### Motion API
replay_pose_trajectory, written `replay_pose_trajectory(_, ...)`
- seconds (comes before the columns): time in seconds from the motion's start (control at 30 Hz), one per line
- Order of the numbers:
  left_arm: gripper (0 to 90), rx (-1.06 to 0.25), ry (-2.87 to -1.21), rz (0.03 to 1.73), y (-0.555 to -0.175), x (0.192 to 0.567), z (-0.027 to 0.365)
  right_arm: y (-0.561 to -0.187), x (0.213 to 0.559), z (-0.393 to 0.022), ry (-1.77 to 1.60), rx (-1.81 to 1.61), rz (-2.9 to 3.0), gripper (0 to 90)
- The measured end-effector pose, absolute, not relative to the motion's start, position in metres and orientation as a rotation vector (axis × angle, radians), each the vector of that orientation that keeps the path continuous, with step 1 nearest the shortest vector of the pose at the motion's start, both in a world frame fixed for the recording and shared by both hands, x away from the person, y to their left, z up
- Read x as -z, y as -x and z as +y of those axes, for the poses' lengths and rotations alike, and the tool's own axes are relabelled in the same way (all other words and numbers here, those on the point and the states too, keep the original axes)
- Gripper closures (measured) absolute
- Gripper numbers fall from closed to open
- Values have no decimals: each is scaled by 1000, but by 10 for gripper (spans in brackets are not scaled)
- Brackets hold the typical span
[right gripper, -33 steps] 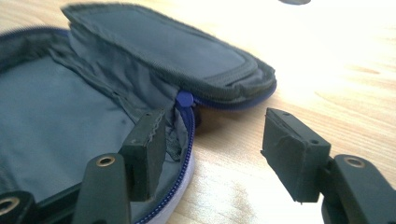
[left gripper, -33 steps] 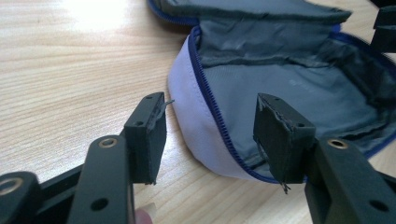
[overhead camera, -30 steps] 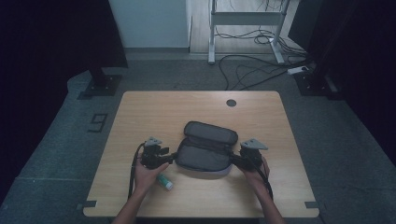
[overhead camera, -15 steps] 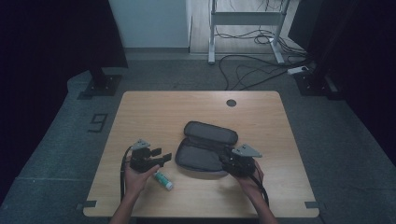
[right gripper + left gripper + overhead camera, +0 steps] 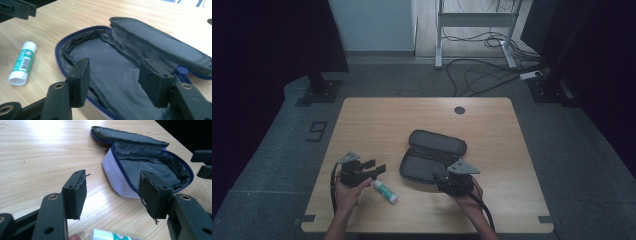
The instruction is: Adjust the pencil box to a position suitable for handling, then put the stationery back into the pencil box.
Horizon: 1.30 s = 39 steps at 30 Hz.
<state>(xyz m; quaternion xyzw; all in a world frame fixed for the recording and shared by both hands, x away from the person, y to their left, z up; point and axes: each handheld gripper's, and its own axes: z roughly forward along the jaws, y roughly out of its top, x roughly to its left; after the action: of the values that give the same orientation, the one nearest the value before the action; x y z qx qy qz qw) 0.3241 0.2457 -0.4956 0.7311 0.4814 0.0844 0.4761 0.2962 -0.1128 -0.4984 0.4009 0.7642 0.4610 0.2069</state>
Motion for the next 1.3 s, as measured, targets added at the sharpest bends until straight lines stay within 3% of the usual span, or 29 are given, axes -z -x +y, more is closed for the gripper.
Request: replay_pose_trajectory(1.3,396,-186,-1749,1222,-322,503,265,-270,505,-29,-930,-1377,2319,440)
